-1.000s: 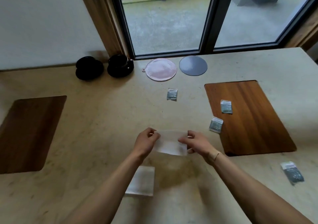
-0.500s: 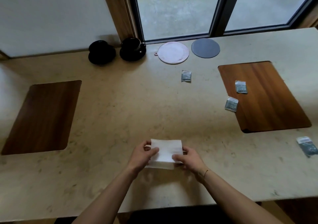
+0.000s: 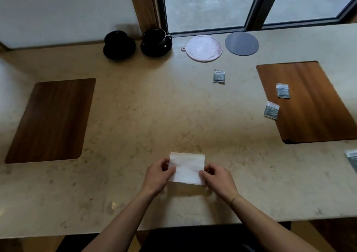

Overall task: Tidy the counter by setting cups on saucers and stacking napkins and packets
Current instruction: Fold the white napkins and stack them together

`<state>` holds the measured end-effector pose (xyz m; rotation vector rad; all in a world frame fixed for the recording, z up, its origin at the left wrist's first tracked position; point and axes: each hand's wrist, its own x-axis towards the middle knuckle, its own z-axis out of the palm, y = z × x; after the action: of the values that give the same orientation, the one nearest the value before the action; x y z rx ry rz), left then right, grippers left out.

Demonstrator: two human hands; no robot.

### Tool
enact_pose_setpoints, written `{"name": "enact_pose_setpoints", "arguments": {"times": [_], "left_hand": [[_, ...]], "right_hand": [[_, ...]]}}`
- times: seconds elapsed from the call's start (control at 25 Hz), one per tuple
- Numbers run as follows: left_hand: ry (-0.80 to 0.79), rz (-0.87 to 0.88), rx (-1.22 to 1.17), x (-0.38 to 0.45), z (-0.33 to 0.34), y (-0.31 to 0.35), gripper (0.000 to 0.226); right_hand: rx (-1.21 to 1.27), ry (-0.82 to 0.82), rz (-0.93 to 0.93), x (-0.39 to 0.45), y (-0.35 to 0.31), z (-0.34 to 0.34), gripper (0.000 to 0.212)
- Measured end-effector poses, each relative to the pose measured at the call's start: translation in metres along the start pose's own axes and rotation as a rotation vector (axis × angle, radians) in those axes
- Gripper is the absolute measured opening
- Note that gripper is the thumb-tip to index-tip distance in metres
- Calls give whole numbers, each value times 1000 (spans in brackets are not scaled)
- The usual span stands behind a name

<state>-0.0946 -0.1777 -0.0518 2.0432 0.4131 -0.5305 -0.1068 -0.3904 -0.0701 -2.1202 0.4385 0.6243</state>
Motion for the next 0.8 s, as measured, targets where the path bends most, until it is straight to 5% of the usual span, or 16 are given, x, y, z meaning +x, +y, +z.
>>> {"name": "enact_pose_setpoints", "arguments": {"times": [0.8], "left_hand": [[79,4,109,12,2,-11,7]], "right_hand": [[-62,122,3,3,10,11,15]]}}
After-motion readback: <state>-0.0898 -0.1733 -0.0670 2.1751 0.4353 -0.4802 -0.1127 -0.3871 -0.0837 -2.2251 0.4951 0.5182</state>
